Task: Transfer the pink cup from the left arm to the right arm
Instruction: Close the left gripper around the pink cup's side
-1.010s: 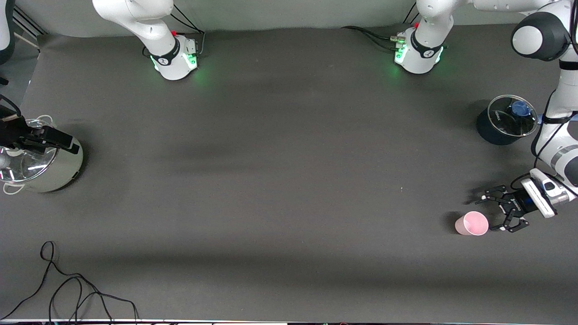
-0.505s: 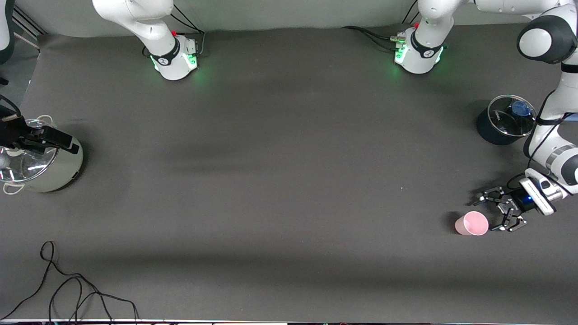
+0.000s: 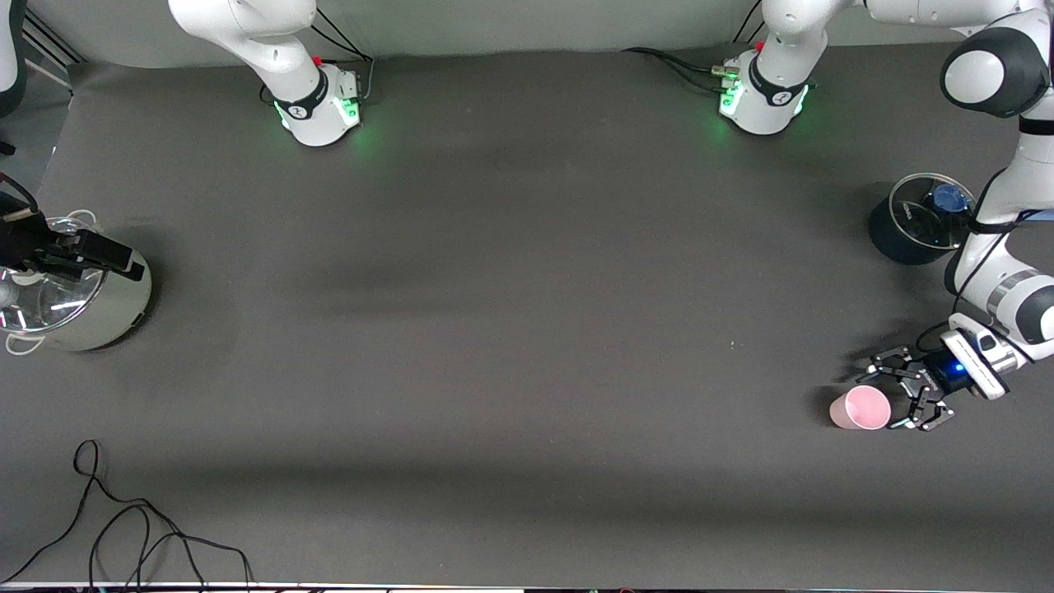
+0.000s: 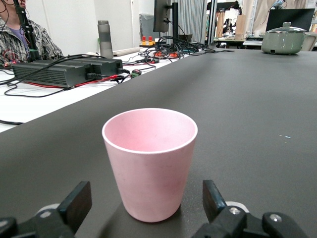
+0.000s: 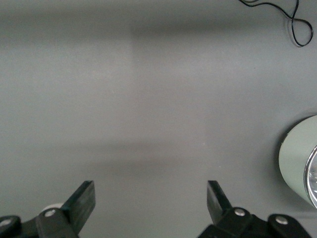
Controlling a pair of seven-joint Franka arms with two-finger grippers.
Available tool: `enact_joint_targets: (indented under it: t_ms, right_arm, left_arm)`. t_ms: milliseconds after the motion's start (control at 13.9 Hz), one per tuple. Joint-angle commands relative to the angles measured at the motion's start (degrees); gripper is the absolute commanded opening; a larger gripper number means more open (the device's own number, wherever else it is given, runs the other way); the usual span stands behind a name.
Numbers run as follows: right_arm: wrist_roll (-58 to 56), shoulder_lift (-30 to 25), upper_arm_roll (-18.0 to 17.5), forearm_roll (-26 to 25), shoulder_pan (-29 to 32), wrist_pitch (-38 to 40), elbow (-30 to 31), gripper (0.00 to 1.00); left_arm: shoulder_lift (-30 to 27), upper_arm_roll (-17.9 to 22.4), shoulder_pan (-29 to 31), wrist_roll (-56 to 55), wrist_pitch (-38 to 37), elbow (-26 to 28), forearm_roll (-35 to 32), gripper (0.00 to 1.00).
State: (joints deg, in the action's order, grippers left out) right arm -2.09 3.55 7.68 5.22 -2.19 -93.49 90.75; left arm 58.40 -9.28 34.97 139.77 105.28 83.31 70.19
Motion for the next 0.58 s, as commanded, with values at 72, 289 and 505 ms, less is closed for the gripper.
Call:
enact_joint_targets:
  t_ms: [72,289,505]
  right_arm:
    - [-1.43,-0.39,0.32,1.1,-0.01,0.23,0.22,1.0]
    - [-1.43,-0.39,0.32,1.1,-0.01,0.23,0.22,1.0]
    - [-1.34,-0.39,0.32,1.1,-0.01,0.23,0.22,1.0]
  left_arm:
    - [1.89,-0.39,-0.43,1.03,-0.16,-0.96,1.7,1.0]
    - [1.89,-0.56,-1.57,1.03,1.06,-0.87,1.88,1.0]
    - [2.33,-0.56,-2.8,1.12,1.24,-0.87,2.76,1.0]
